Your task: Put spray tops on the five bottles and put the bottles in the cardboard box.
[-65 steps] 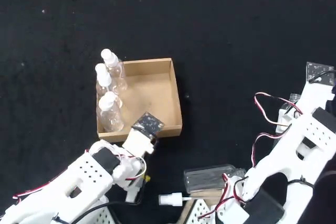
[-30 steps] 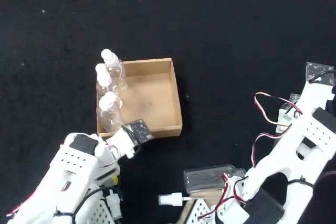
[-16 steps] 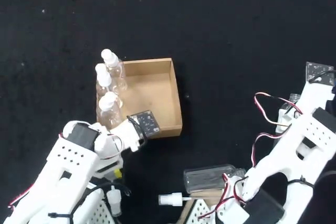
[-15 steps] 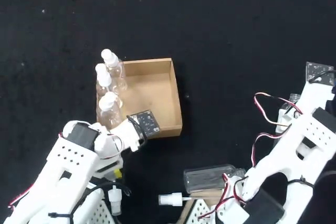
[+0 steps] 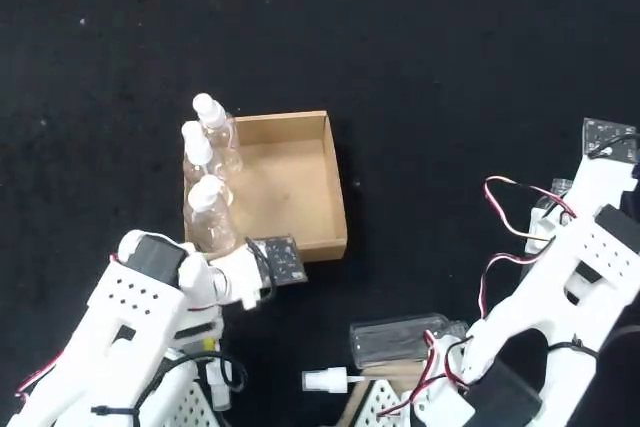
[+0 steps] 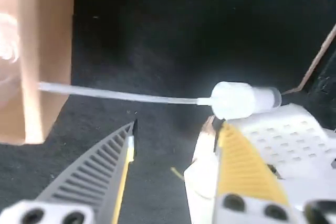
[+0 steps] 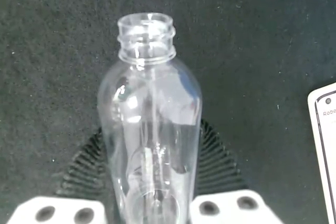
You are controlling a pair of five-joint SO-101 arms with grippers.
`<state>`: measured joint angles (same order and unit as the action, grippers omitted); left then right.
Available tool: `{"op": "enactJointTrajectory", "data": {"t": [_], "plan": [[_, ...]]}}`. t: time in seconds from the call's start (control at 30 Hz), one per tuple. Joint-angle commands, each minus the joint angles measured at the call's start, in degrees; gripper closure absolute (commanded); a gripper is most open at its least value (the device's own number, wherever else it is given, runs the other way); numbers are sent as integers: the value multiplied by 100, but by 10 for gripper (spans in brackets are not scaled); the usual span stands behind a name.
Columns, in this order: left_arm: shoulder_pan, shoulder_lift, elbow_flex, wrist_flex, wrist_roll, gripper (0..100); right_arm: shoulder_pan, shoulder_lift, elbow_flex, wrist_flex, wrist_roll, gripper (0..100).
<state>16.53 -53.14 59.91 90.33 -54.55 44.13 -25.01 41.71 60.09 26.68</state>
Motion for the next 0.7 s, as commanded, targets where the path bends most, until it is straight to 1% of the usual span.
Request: {"op": "enactJointTrajectory", "data": {"t": [0.0,0.13,0.17,0.2,0.4,0.47,0.53,0.67], "plan": [[-391,-9,-444,185,-316,770,79,-303,-66,-114,26,987],[-743,53,-242,123,-1002,770,79,-303,-66,-114,26,987],[-787,53,-136,0,-1108,770,79,-303,-66,-114,26,987],[-804,53,22,-176,-1125,770,79,-303,-66,-114,26,987],[-796,-9,1068,-1240,-659,770,79,-303,-66,-114,26,987],[-602,-9,1191,-1380,-475,770,79,-303,-66,-114,26,987],[-207,-9,1182,-1389,-167,770,79,-303,-75,-114,26,987],[945,-9,1095,-1407,651,770,44,-303,-75,-114,26,987]]}}
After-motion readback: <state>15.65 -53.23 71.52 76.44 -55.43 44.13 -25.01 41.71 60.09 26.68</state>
